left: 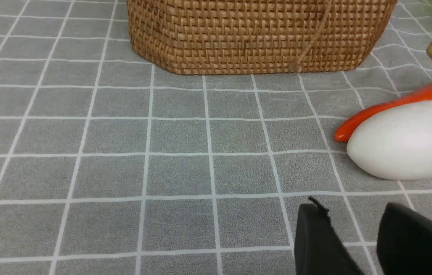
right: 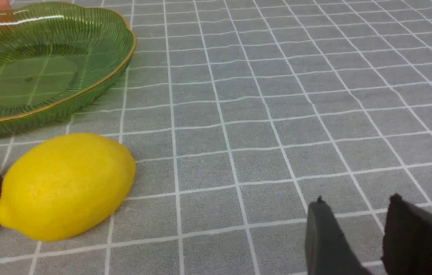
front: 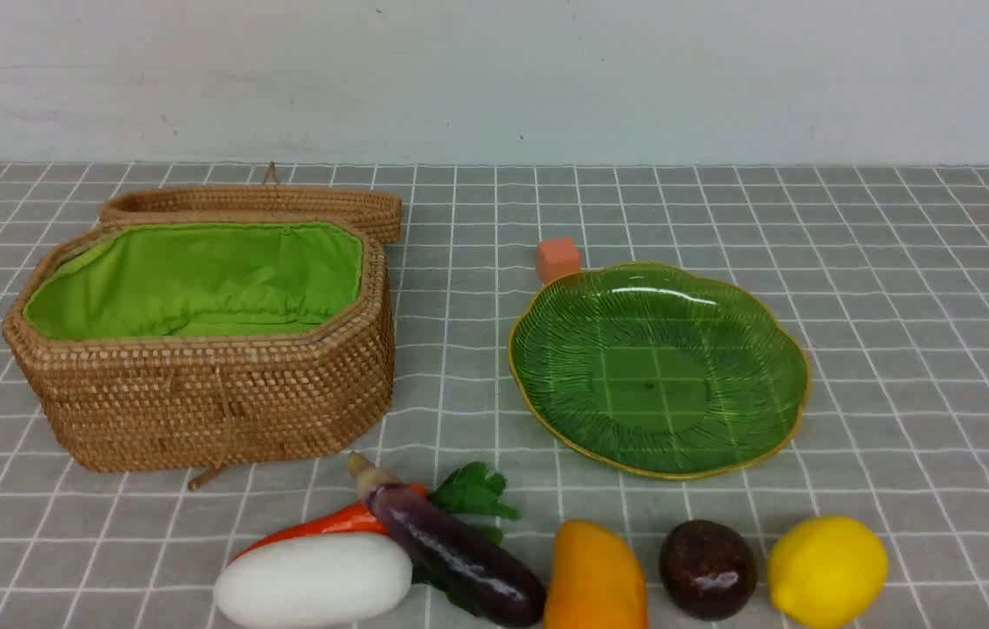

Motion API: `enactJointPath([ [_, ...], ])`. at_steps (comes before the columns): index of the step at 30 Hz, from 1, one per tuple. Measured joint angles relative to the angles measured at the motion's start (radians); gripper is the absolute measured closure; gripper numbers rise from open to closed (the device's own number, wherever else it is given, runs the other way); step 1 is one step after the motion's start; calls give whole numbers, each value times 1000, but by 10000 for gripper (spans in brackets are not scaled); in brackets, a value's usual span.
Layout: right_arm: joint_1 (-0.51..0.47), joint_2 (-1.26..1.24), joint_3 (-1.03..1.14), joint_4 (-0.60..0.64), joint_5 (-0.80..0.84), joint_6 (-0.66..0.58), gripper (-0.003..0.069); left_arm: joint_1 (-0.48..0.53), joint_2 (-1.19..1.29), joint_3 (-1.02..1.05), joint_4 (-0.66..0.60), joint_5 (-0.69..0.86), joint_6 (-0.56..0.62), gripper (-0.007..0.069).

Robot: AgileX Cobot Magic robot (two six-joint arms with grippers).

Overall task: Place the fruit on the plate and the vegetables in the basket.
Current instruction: Take a daikon with your left arm and place it on the basket on the left.

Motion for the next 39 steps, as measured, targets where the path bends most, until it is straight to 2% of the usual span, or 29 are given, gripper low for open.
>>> enactJointPath([
  [32,0,0,0,0,0,0,418,0,0,1,10,-8,0,387],
  [33,0,0,0,0,0,0,418,0,0,2,8,-18,0,387],
  [35,0,0,0,0,0,0,418,0,0,8,-47,-138,-31,387],
  [36,0,0,0,0,0,0,418,0,0,8,-47,-138,-36,387],
  [37,0,0,0,0,0,0,418,0,0,8,-129,-261,-85,387],
  [38,0,0,0,0,0,0,418,0,0,8,-140,-276,-93,387],
  [39,0,0,0,0,0,0,418,0,0,8,-237,-388,-178,387],
])
